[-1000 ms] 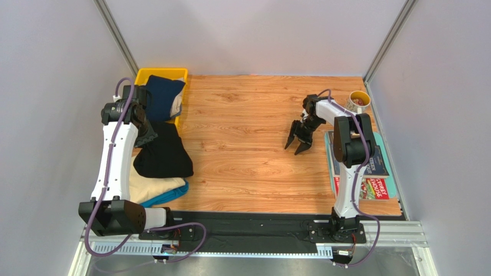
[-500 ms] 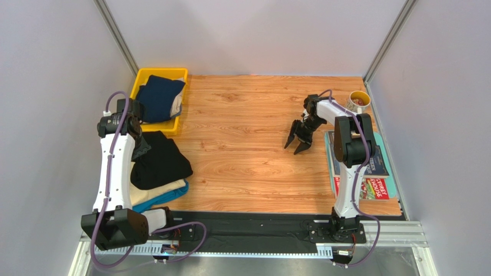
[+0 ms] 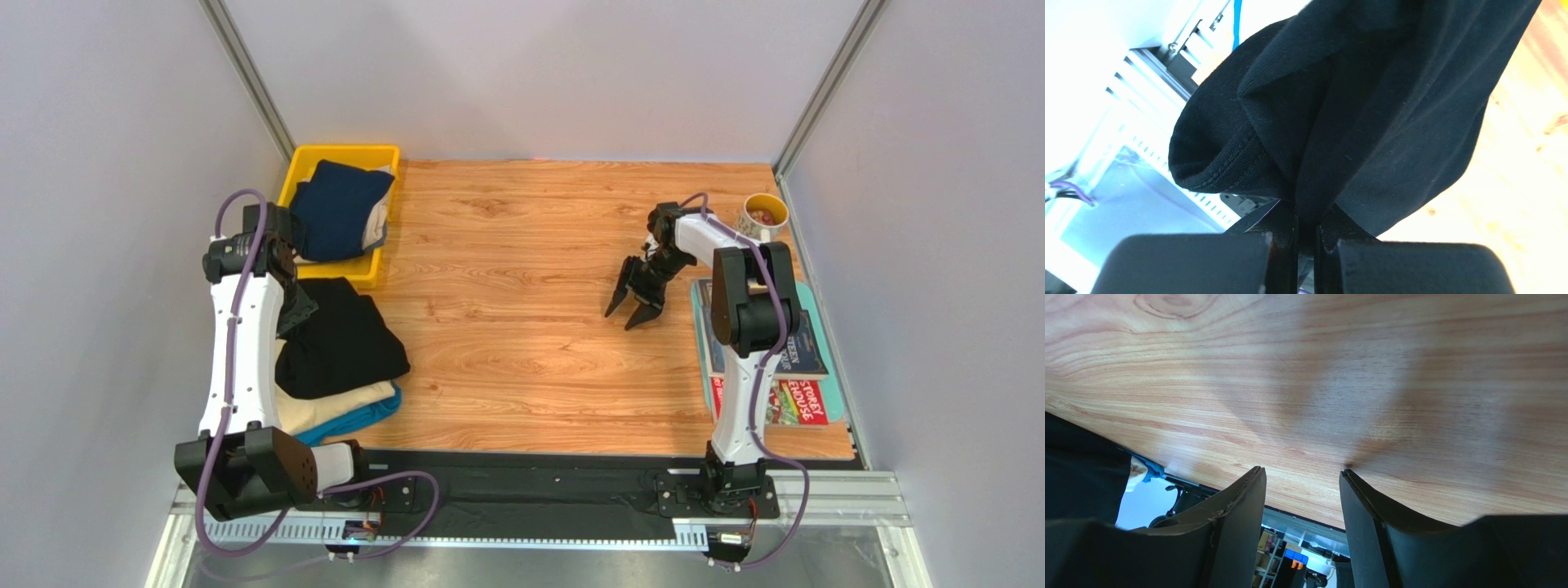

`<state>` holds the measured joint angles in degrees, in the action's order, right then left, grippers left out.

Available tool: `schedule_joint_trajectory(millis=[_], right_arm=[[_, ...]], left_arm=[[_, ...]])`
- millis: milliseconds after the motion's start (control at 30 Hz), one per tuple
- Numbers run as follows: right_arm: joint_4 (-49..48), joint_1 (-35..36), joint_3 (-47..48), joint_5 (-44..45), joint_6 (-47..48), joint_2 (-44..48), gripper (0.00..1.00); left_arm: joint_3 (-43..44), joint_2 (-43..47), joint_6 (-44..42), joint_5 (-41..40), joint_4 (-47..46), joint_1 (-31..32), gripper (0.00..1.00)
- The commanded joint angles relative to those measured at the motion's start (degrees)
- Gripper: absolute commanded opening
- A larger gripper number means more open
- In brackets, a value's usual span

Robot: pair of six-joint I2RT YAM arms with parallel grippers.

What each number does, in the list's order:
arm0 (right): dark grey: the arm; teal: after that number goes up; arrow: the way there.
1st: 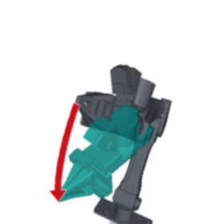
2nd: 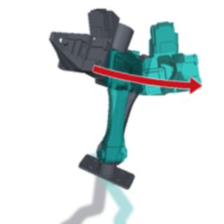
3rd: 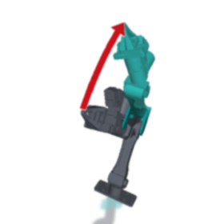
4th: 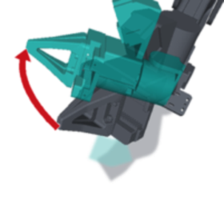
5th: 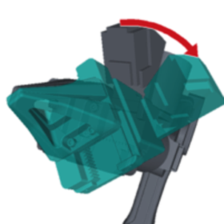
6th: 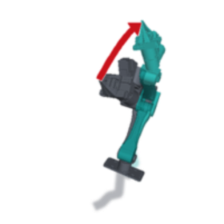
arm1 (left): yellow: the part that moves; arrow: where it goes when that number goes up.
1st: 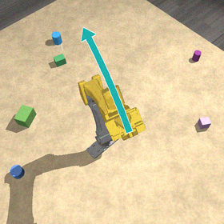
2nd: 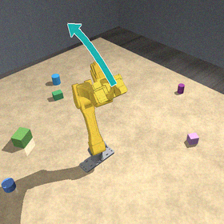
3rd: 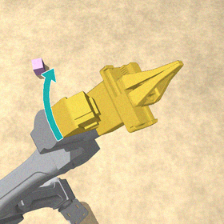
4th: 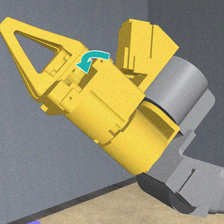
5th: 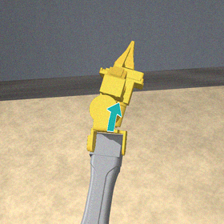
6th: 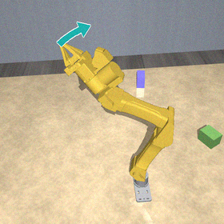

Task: Fold and stack the t-shirts
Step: Neatly place the folded tshirt to the corner

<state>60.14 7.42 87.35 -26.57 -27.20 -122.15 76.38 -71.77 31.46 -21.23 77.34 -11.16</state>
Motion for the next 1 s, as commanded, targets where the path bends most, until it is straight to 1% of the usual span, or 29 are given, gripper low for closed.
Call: schedule_joint_trajectory(millis=[0, 133, 267, 500, 600, 700, 833, 967], right_arm=[[-0.7, -0.7, 1.0, -1.2, -0.8, 0.6, 0.53], [-0.5, -0.9, 2.0, -1.6, -1.0, -0.2, 0.53], [0.0, -0.9, 3.3, -1.7, -1.1, -1.1, 0.52], [0.2, -0.9, 3.9, -1.8, -1.1, -2.0, 0.52], [0.5, -1.0, 4.8, -2.2, -1.0, -2.6, 0.52], [1.4, -1.6, 5.7, -2.7, -0.8, -2.9, 0.52], [1.5, -2.8, 6.1, -2.7, -1.0, -2.8, 0.52], [1.3, -3.6, 5.6, -3.2, -1.2, -3.3, 0.52]], left_arm=[[1.5, 2.9, 1.7, 1.3, 19.2, -2.3, 0.0], [-0.6, 3.8, 1.8, 2.2, 19.3, -3.4, 0.0], [-0.5, 4.6, 1.4, 2.7, 19.3, -4.5, 0.0], [5.0, 5.1, 1.3, 2.0, 19.3, -5.4, 0.0], [6.0, 5.0, 1.0, 1.8, 19.4, -6.1, 0.0], [6.0, 4.9, 0.6, 3.0, 19.5, -6.2, 0.0], [5.4, 5.3, 0.5, 2.8, 19.4, -6.3, 0.0], [2.1, 6.5, 0.4, 2.5, 19.5, -6.3, 0.0]])
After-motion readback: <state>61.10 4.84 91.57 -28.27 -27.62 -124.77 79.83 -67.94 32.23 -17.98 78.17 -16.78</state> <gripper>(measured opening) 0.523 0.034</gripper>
